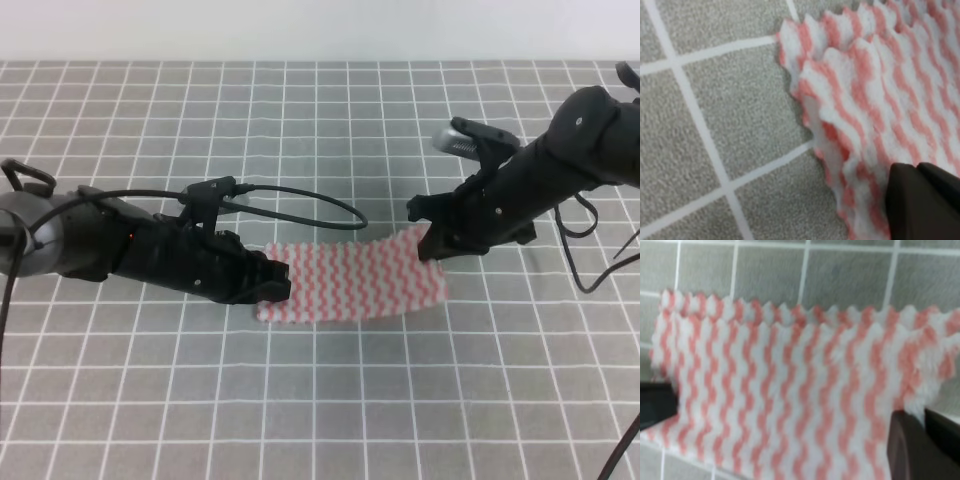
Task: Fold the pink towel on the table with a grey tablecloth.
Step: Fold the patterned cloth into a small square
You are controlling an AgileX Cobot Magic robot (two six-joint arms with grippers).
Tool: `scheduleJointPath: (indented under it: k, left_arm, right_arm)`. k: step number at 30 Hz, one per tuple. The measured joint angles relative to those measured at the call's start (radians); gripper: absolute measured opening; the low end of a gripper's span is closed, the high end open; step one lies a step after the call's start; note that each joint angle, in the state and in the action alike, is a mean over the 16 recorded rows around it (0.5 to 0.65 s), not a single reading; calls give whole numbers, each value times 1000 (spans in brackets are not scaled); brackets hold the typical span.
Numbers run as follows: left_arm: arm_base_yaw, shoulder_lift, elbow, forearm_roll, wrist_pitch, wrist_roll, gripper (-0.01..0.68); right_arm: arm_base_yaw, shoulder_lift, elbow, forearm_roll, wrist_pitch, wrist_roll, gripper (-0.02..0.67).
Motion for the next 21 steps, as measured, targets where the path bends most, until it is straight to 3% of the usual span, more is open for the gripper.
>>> scheduleJointPath:
  k: [10, 21]
  left_arm:
    - [0, 0, 0, 1, 0, 0, -2]
    - [0, 1, 0, 1, 1, 2, -2]
  right_arm:
    - [27, -8, -21, 83, 23, -29, -11]
    - [131, 9, -68, 161, -33, -61, -11]
